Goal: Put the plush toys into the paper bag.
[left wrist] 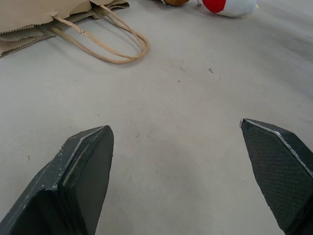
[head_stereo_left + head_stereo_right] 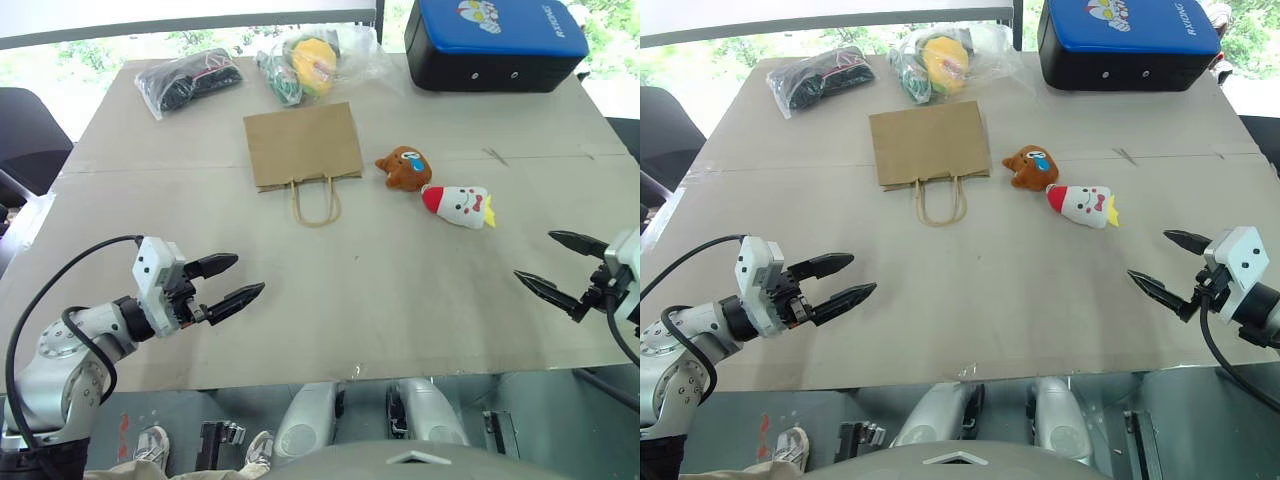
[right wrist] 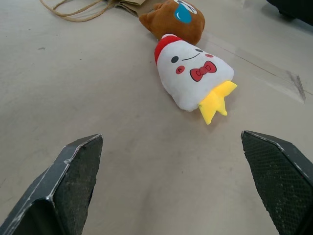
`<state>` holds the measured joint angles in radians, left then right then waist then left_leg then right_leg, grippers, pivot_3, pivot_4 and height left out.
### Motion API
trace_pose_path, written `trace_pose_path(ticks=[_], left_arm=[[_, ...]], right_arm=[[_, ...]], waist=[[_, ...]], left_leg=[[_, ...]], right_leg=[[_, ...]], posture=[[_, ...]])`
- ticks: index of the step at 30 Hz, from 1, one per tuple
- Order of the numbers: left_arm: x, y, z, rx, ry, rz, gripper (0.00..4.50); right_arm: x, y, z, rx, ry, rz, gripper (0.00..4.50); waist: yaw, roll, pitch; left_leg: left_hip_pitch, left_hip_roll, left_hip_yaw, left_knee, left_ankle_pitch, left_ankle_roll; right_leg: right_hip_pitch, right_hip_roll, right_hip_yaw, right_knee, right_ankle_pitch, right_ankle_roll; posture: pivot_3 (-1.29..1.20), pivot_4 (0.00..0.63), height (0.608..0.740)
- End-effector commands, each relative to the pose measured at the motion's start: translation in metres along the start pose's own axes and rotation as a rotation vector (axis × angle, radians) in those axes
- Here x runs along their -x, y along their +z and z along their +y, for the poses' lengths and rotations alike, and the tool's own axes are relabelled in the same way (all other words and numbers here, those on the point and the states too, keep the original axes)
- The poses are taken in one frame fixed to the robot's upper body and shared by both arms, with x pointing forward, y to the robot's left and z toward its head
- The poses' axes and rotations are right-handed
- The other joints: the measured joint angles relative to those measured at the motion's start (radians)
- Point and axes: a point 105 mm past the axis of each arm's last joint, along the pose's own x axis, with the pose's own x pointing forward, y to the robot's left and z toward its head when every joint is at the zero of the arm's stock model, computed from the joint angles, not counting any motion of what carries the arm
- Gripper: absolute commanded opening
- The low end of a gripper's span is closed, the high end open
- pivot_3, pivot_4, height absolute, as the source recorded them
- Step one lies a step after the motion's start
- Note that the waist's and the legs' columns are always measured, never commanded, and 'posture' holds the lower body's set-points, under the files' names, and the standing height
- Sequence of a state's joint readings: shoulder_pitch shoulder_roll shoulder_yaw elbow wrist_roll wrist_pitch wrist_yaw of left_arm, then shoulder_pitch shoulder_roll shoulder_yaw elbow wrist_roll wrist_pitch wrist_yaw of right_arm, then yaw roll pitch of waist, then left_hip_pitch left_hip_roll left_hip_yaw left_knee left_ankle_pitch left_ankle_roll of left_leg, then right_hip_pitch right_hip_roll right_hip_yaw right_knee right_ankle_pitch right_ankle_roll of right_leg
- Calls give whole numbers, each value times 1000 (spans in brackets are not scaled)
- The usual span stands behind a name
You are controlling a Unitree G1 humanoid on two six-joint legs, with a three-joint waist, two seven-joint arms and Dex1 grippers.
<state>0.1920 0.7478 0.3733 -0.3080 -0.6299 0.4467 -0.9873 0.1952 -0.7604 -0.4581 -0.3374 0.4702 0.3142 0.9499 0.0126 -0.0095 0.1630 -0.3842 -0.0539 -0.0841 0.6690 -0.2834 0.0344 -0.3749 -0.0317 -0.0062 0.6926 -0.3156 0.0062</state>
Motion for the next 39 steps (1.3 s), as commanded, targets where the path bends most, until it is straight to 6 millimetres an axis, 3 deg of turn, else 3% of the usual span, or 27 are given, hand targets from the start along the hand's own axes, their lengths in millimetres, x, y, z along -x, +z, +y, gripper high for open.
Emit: trace_pose_path(ticks=[1, 4, 8, 13, 19, 23, 32, 37, 39], left_arm=[[-13, 22, -1, -83, -30, -27, 4500], [-48, 47, 13, -196, 13, -54, 4500], [-80, 49, 35, -402, 79, 77, 4500], [-94, 45, 47, -611, -47, 154, 4500], [-89, 49, 91, -727, -43, 218, 4500], [-93, 52, 108, -779, -27, 246, 4500], [-122, 55, 105, -831, -49, 204, 4500], [-142, 67, 93, -833, -59, 100, 4500], [-143, 66, 91, -806, -83, 92, 3684]], right_arm=[[-7, 12, 12, 30, 14, -62, 4418], [-24, 25, 40, 23, 60, -135, 4418], [-38, 39, 68, 68, 73, -135, 4418], [-51, 45, 89, 58, 79, -143, 4418], [-54, 42, 98, 64, 21, -130, 4418], [-56, 44, 100, 61, -20, -142, 4418], [-53, 48, 102, 60, -73, -143, 4418], [-53, 51, 99, 55, -106, -147, 4418], [-53, 52, 99, 54, -110, -146, 4500]], waist=[[1, 0, 0], [21, -1, 0], [15, 1, -2], [-8, -2, -2], [-2, -3, -2], [-2, -4, -2], [-4, -7, -2], [-6, -8, -2], [-9, -8, -2]], left_leg=[[0, 0, 0, 0, 0, 0], [0, 0, -2, 0, 0, 1], [0, -1, 1, 1, 2, -3], [-1, -1, 3, -1, 1, -2], [-1, -1, 3, 0, 2, -3], [-1, -1, 2, 1, 1, -3], [-2, -2, 2, 2, 1, -3], [-2, -2, 1, 2, 1, -3], [-2, -2, 2, 3, 1, -3]], right_leg=[[0, 0, 0, 0, 0, 0], [0, 0, -2, 1, 0, 0], [0, 0, 1, 2, 0, 0], [-4, 1, 3, 1, 0, 1], [-4, 1, 1, 2, 0, 1], [-4, 1, 1, 2, 0, 1], [-4, 1, 0, 3, 0, 1], [-4, 1, 0, 3, 0, 1], [-4, 1, 0, 3, 0, 1]], posture=[[0, 150, 740], [0, 150, 740], [0, 150, 740], [0, 150, 740], [0, 150, 740], [0, 150, 740], [0, 150, 740], [0, 150, 740], [0, 150, 740]])
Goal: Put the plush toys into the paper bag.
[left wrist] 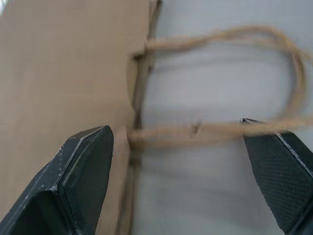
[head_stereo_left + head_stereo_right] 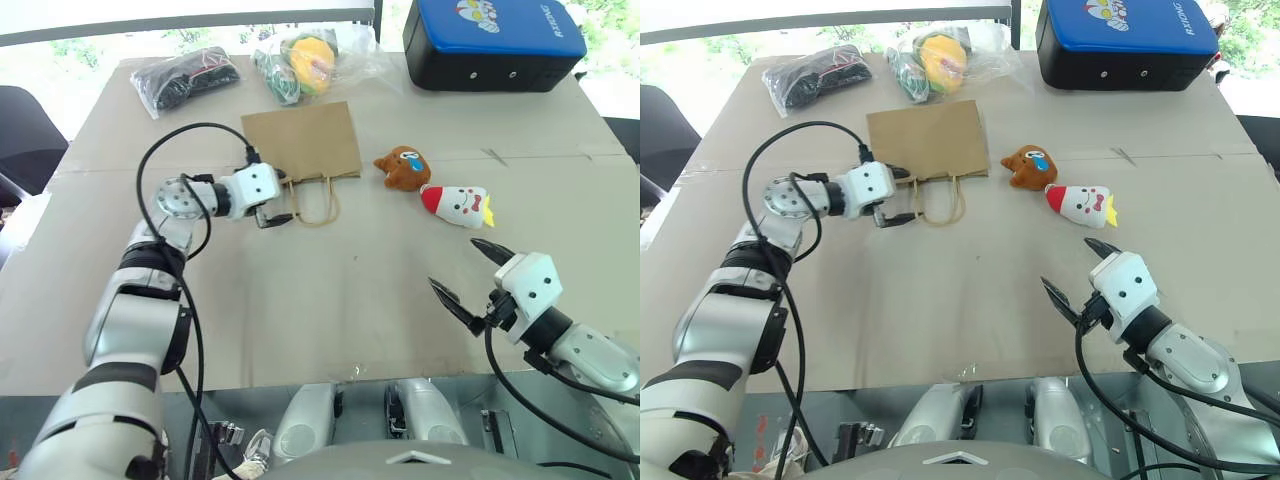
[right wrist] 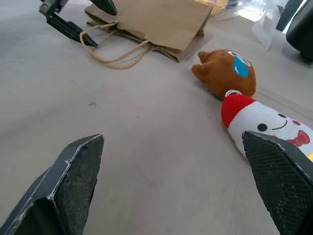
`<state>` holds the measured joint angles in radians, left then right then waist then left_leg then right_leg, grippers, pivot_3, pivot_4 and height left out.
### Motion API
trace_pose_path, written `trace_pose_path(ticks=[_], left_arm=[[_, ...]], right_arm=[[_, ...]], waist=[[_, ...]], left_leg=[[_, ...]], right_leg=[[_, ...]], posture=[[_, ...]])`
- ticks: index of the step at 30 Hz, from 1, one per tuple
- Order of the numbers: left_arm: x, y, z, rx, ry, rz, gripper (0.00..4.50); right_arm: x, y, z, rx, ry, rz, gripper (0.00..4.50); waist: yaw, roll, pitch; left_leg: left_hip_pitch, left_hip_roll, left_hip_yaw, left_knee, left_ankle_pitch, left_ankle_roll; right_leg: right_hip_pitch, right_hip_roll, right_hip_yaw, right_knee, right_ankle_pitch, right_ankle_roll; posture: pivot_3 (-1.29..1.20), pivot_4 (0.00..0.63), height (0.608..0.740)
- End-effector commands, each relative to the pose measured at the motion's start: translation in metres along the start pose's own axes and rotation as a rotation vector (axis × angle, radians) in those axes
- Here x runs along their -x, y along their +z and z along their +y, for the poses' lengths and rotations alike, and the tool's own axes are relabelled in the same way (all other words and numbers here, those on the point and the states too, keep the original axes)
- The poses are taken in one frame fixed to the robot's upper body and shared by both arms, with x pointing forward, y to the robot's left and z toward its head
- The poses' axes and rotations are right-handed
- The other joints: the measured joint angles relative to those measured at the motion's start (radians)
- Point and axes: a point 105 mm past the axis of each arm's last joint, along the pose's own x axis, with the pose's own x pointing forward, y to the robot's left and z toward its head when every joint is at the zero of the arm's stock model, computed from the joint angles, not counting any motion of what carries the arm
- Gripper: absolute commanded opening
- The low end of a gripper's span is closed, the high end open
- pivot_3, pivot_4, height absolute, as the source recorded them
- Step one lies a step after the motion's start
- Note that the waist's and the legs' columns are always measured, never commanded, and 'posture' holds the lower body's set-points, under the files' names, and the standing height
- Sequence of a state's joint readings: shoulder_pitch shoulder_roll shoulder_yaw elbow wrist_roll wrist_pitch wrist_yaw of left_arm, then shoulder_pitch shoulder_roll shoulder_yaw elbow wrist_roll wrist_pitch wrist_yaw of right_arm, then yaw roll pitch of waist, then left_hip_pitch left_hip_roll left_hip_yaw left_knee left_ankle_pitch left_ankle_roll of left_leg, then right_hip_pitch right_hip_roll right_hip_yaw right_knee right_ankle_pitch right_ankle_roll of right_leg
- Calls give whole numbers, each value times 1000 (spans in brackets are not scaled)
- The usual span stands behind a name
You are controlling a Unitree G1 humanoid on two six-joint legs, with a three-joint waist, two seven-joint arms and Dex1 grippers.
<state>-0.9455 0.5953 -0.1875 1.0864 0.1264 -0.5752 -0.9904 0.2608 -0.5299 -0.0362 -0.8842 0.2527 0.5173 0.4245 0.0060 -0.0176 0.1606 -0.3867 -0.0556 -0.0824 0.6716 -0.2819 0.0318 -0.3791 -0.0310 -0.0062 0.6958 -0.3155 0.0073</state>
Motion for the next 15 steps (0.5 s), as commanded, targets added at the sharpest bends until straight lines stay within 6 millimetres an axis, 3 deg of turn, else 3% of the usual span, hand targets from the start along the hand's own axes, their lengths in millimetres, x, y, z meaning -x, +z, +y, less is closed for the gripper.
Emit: trace_pose_path(ticks=[1, 5, 8, 11, 13, 15], left_arm=[[6, 8, 9, 15, 21, -51, 3257], [4, 14, 0, 122, -59, -131, 1601], [2, 22, -1, 362, -131, -217, 86], [2, 49, 0, 703, -256, -370, 86], [12, 79, -2, 914, -362, -480, 86], [21, 101, -9, 1038, -434, -539, 86]], right_arm=[[2, 12, 0, 22, -16, -38, 4500], [1, 12, -1, 21, -22, -37, 4500], [0, 13, -2, 2, -26, -45, 4500], [-4, 12, -2, -14, -28, -46, 4500], [-13, 9, -1, -23, -42, -44, 4500], [-24, 5, 1, -64, -40, -39, 4500]], waist=[[-9, 0, 0], [-19, 0, 0], [-21, 0, 0], [-23, 0, 0], [-25, 0, 0], [-35, 0, 0]], left_leg=[[0, 0, 0, 0, 0, 0], [0, 0, 0, 0, 0, 0], [0, 0, 0, 0, 0, 0], [0, 0, -1, 1, 0, 0], [-3, 0, -3, 4, 0, 0], [-5, 1, -5, 6, 0, 0]], right_leg=[[0, 0, 0, 0, 0, 0], [0, 0, 0, 1, 0, 0], [0, 0, -1, 1, 0, 0], [0, 1, -1, 1, 0, 0], [0, 1, -3, 1, 0, 0], [-2, 1, -3, 1, 0, 0]], posture=[[0, 150, 740], [0, 150, 740], [0, 150, 740], [0, 150, 740], [0, 150, 740], [0, 150, 740]])
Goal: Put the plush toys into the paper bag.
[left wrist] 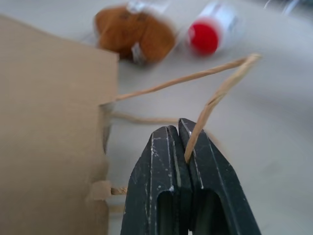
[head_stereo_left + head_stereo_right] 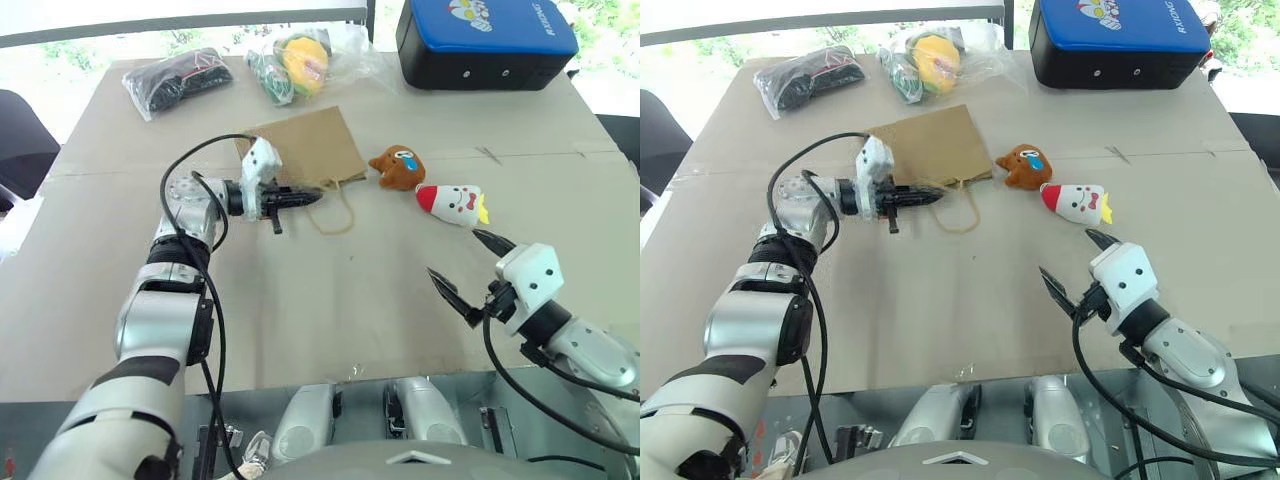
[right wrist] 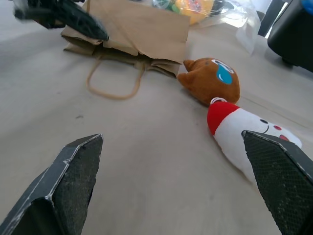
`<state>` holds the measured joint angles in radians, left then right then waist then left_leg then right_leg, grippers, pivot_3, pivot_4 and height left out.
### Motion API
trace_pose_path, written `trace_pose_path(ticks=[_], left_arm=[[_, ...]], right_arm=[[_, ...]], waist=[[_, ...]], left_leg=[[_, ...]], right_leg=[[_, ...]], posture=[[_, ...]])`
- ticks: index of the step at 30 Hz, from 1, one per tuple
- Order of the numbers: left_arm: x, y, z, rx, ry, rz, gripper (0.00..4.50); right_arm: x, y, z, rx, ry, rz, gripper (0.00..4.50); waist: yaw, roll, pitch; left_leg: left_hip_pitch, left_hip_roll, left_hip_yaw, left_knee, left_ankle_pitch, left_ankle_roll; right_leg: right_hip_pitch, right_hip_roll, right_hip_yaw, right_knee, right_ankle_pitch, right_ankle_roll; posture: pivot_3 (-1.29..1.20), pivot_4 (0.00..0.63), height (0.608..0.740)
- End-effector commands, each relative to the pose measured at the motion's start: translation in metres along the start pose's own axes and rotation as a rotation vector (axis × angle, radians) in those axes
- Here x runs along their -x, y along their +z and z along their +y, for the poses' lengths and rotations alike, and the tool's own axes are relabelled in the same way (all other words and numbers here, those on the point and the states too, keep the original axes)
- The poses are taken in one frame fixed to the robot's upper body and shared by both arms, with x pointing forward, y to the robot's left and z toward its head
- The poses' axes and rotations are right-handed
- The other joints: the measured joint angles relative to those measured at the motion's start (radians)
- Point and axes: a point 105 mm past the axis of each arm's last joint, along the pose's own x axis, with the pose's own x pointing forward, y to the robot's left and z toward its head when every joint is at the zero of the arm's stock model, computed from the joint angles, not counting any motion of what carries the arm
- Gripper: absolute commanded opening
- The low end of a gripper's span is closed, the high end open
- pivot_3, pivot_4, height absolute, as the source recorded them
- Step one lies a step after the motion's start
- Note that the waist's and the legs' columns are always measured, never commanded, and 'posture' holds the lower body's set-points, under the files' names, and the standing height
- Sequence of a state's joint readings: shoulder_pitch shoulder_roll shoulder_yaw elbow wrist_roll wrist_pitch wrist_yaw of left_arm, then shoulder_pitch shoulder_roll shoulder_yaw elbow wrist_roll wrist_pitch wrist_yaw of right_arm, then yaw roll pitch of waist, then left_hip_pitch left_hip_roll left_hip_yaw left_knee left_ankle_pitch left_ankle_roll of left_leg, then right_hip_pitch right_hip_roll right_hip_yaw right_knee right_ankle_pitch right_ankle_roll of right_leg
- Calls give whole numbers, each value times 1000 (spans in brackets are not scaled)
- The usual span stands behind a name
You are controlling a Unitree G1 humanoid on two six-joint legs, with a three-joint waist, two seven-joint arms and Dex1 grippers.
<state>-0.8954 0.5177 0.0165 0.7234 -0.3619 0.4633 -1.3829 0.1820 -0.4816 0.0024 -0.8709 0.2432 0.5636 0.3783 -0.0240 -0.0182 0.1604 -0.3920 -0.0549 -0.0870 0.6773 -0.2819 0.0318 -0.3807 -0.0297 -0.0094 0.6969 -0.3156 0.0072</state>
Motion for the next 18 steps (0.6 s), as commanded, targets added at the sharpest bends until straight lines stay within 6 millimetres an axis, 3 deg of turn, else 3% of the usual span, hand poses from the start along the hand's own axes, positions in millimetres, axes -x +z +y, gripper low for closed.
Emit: trace_pose_path(ticks=[1, 5, 10, 18], left_arm=[[-7, 35, -49, 215, -160, -130, 34], [-4, 37, -86, 324, -172, -188, 0], [2, 33, -111, 359, -171, -214, 0], [-2, 38, -119, 346, -126, -282, 0]], right_arm=[[-18, -8, 7, -79, 4, 13, 4250], [-66, -14, 17, -192, 59, -5, 2684], [-116, -15, 37, -228, 218, -22, 241], [-170, -17, 80, -249, 447, -63, 109]], waist=[[-9, 0, 0], [-20, 2, 0], [-9, 2, 0], [-4, 2, 0]], left_leg=[[0, 0, 0, 1, 0, 0], [0, 1, -1, 2, 0, 0], [3, 0, -1, 2, 1, -1], [4, -1, -1, 3, 0, -1]], right_leg=[[0, 0, 0, 0, 0, 0], [0, 0, 1, 1, 0, 0], [0, 0, 0, 3, 0, 0], [1, -1, 1, 3, 0, 0]], posture=[[0, 150, 740], [0, 150, 740], [0, 150, 740], [0, 150, 740]])
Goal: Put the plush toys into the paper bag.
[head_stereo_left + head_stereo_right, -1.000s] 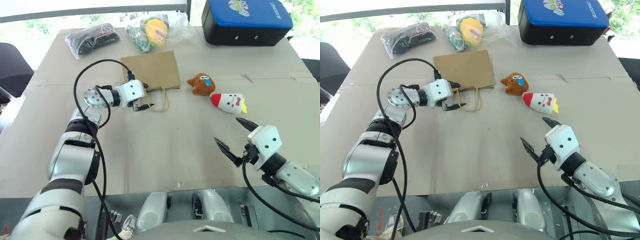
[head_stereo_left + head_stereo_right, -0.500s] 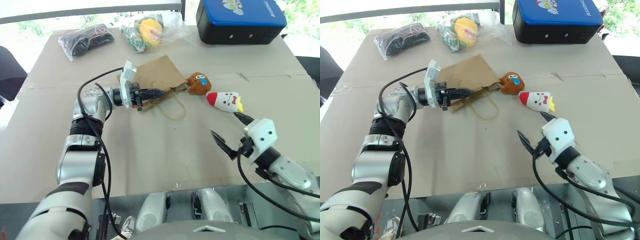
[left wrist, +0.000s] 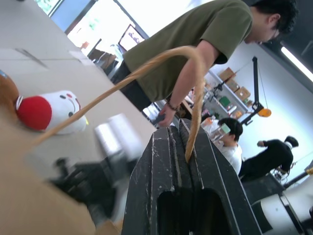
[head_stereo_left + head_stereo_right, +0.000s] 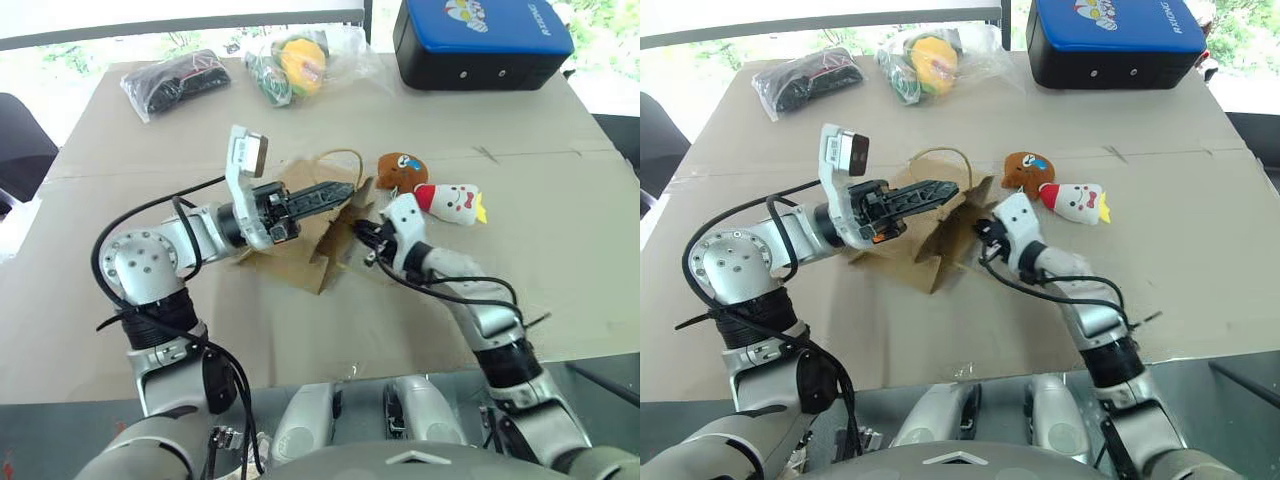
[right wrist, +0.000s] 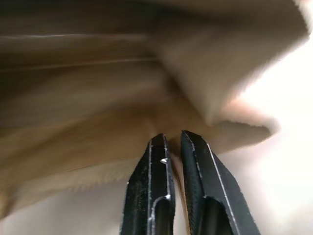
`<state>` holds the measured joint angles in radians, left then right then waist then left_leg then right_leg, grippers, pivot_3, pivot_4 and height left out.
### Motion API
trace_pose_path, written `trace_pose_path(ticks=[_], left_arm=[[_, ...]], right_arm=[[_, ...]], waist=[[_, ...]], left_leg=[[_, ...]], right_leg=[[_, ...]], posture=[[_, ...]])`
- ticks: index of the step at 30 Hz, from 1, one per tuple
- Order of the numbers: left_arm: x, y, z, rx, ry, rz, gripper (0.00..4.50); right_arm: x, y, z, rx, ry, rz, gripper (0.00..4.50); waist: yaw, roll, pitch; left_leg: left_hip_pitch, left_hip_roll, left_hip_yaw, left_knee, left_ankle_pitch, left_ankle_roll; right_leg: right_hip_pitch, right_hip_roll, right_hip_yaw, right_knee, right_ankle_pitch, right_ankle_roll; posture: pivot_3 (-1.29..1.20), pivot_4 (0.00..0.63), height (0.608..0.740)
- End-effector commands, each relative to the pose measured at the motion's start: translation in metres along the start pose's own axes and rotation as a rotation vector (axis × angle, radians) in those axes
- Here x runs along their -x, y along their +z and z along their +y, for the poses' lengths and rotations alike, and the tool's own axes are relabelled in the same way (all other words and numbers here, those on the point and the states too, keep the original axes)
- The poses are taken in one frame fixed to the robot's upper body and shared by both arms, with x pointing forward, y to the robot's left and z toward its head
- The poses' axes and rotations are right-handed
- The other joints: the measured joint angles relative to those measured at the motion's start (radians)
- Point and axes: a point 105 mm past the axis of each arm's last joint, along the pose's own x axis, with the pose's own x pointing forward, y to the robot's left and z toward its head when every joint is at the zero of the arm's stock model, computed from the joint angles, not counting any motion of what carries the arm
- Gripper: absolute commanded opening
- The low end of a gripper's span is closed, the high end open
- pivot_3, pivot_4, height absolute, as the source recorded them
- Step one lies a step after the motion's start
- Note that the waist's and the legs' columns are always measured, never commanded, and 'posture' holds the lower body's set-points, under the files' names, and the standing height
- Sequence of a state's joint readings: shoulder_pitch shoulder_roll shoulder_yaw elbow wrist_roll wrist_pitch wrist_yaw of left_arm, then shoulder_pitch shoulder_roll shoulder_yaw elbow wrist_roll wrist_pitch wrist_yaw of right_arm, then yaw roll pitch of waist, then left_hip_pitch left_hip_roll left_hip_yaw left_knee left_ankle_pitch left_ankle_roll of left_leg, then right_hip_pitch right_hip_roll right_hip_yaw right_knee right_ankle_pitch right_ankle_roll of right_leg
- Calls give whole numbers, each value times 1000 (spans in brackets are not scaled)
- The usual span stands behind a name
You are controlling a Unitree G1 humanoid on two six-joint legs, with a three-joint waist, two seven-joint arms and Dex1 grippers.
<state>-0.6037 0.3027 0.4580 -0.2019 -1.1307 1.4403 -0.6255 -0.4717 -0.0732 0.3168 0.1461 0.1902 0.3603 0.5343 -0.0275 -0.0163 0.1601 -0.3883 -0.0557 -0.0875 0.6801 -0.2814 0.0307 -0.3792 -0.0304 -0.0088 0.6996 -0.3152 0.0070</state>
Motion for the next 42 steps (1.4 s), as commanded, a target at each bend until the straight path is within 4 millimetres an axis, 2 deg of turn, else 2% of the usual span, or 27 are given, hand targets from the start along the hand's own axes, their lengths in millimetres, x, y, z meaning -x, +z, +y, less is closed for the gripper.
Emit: trace_pose_path(ticks=[1, 6, 8, 11, 14, 20, 23, 26, 29, 32, 37, 42], left_arm=[[-1, 1, -12, -63, -11, -21, 0], [5, -2, -11, -102, 45, -46, 0], [8, -4, -11, -120, 61, -45, 0], [12, -2, -11, -160, 84, -46, 0], [12, 12, -8, -246, 99, -38, 0], [-1, 43, -4, -427, 60, 0, 0], [-10, 59, -4, -520, 30, 22, 0], [-16, 66, -2, -577, 20, 37, 0], [-16, 60, 9, -603, 48, 71, 0], [-9, 43, 21, -638, 109, 110, 0], [1, 27, 19, -665, 118, 46, 0], [15, 13, 11, -657, 123, 35, 0]], right_arm=[[-18, 8, 13, 19, 85, -63, 109], [-26, 19, 33, 27, 203, -113, 109], [-22, 17, 32, 47, 210, -106, 109], [-6, 20, 20, 62, 179, -116, 109], [19, 31, 3, 93, 112, -141, 109], [45, 55, -5, 137, 37, -179, 109], [49, 67, 4, 137, 45, -213, 109], [42, 64, 20, 142, 90, -197, 109], [32, 55, 28, 144, 107, -169, 109], [28, 49, 30, 132, 115, -152, 109], [28, 40, 34, 146, 150, -115, 109], [24, 41, 29, 148, 180, -114, 109]], waist=[[-3, 0, 0], [-9, 0, 0], [-8, 0, 0], [-4, 0, 0], [4, 0, 0], [14, 1, 0], [12, 1, 0], [9, 1, 0], [5, 1, 0], [-3, 1, 0], [-1, 0, 1], [-1, 0, 1]], left_leg=[[0, 0, 0, 0, 0, 0], [1, 0, 0, -2, 0, 0], [1, 0, 0, -2, 0, 0], [1, 0, 0, -2, 0, 0], [1, 0, 0, -2, 0, 0], [2, 0, 0, -3, 0, -1], [3, 0, 0, -7, 1, -2], [3, 0, 1, -10, 1, -2], [3, 0, 1, -12, 1, -2], [3, 0, 1, -12, 1, -3], [2, 0, 1, -11, 1, -2], [3, 0, 1, -11, 1, -2]], right_leg=[[0, 0, 0, 0, 0, 0], [0, 0, 0, -1, 0, 0], [0, 0, 0, -1, 0, 0], [0, 0, 0, -1, 0, 0], [0, 0, 0, -1, 0, 0], [1, 0, 0, -2, 0, 0], [0, 0, 1, -2, 0, 0], [-1, 0, 1, -3, 0, 0], [-2, 0, 2, -3, 0, 0], [-3, 0, 2, -3, 0, 0], [-3, 0, 2, -4, 0, 0], [-2, 0, 2, -3, 0, 0]], posture=[[0, 150, 740], [0, 150, 740], [0, 150, 740], [0, 150, 740], [0, 150, 740], [0, 150, 740], [0, 150, 740], [0, 150, 740], [0, 150, 740], [0, 150, 740], [0, 150, 740], [0, 150, 740]])
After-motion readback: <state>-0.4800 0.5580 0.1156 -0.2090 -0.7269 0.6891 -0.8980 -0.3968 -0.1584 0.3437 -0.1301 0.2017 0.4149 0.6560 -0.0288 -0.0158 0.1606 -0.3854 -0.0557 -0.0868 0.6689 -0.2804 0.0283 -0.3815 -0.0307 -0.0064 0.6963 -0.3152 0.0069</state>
